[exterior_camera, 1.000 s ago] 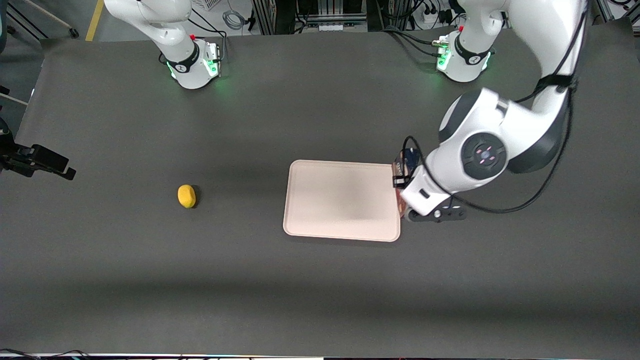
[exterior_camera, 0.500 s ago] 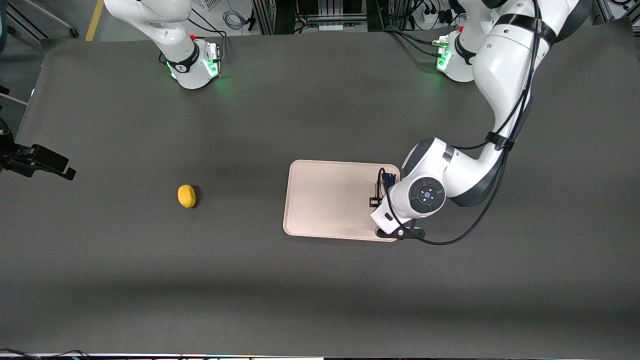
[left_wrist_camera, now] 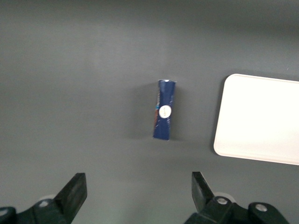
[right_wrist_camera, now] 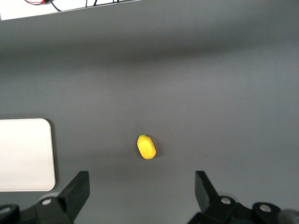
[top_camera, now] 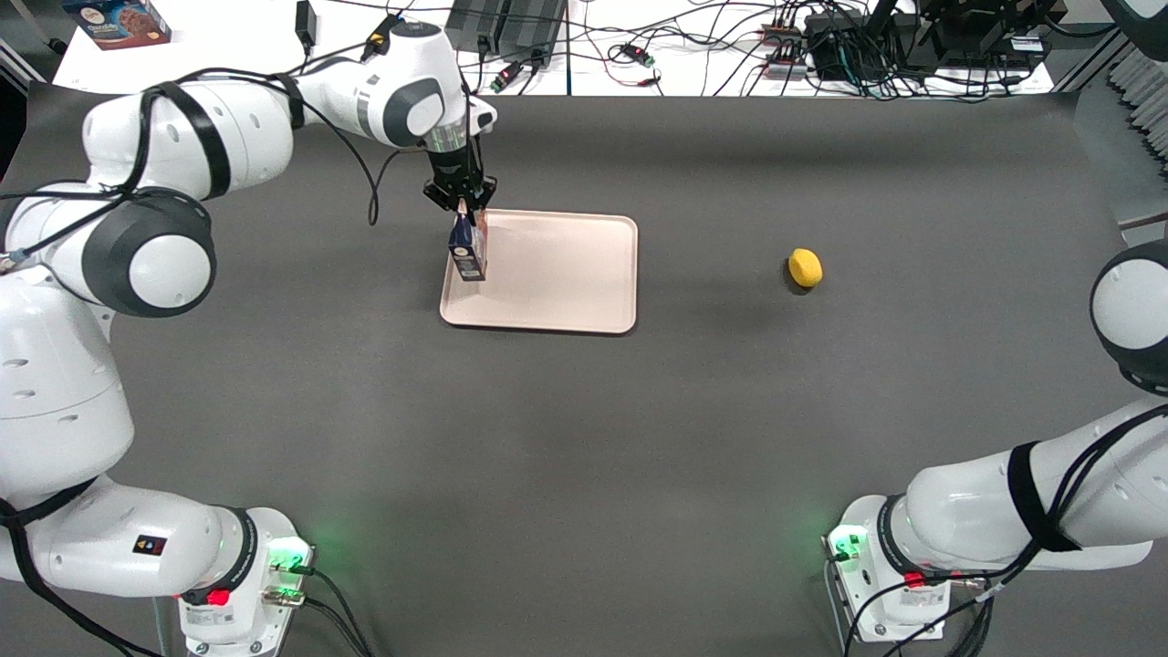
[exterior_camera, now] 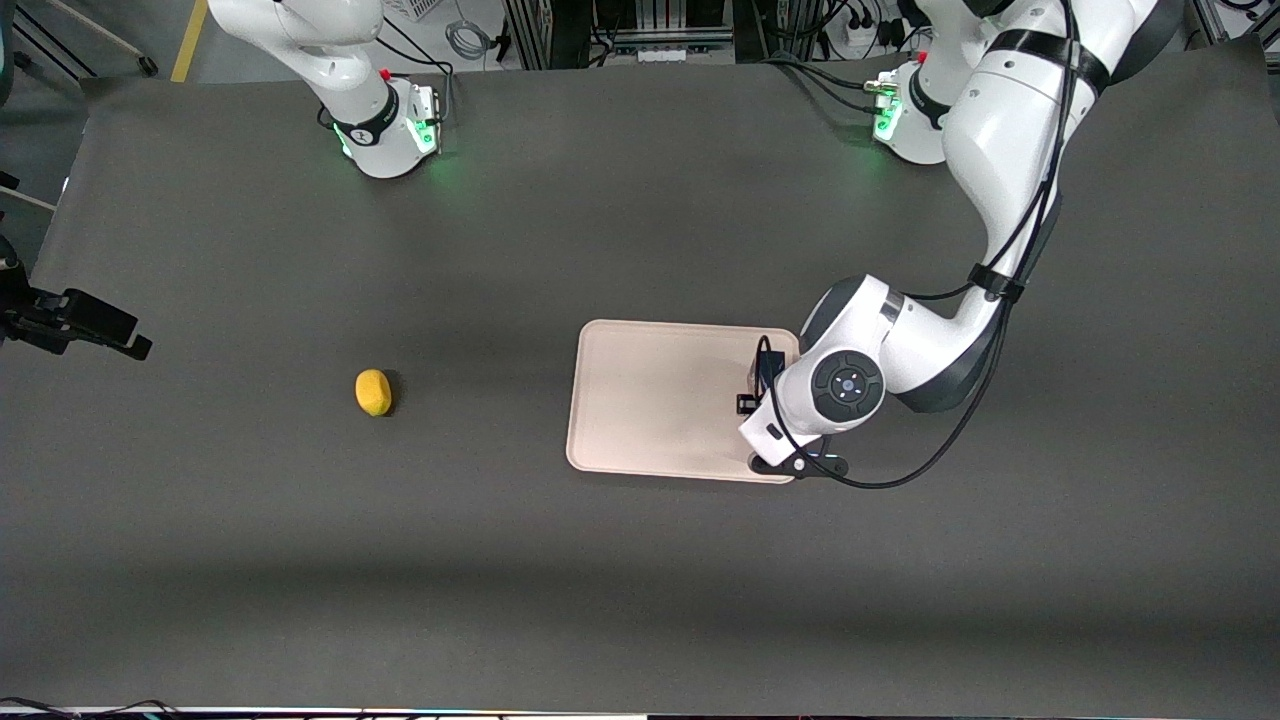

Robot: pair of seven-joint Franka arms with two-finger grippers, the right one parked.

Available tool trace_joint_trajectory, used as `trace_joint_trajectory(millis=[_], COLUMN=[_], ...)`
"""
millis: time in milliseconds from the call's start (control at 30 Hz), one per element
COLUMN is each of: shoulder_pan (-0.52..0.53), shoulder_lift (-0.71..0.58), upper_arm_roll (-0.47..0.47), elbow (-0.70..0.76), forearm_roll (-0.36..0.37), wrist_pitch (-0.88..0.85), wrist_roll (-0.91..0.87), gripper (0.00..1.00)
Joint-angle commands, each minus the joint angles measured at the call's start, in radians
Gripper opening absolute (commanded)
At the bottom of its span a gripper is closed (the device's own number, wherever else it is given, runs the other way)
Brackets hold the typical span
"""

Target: Place cookie box on tray

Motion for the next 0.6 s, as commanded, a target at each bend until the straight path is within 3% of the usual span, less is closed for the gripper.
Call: trace_joint_trajectory(millis=[0,200,333,567], shoulder_pan=[0.009,0.026,0.035,0.055], shoulder_lift=[-0.095,-0.242,-0.38,-0.593], upper_arm_roll=[0.011,0.035,0.095,0.218], elbow=[-0.018,0.011,0.025,0.025], forearm_roll=[0.007,-0.021,-0.076,-0.09], wrist_pitch=[-0.066,-0.236,-0.322,-0.489], wrist_roll=[-0.017,-0.022,-0.02,0.036], gripper=[1.0,1.0,1.0,1.0])
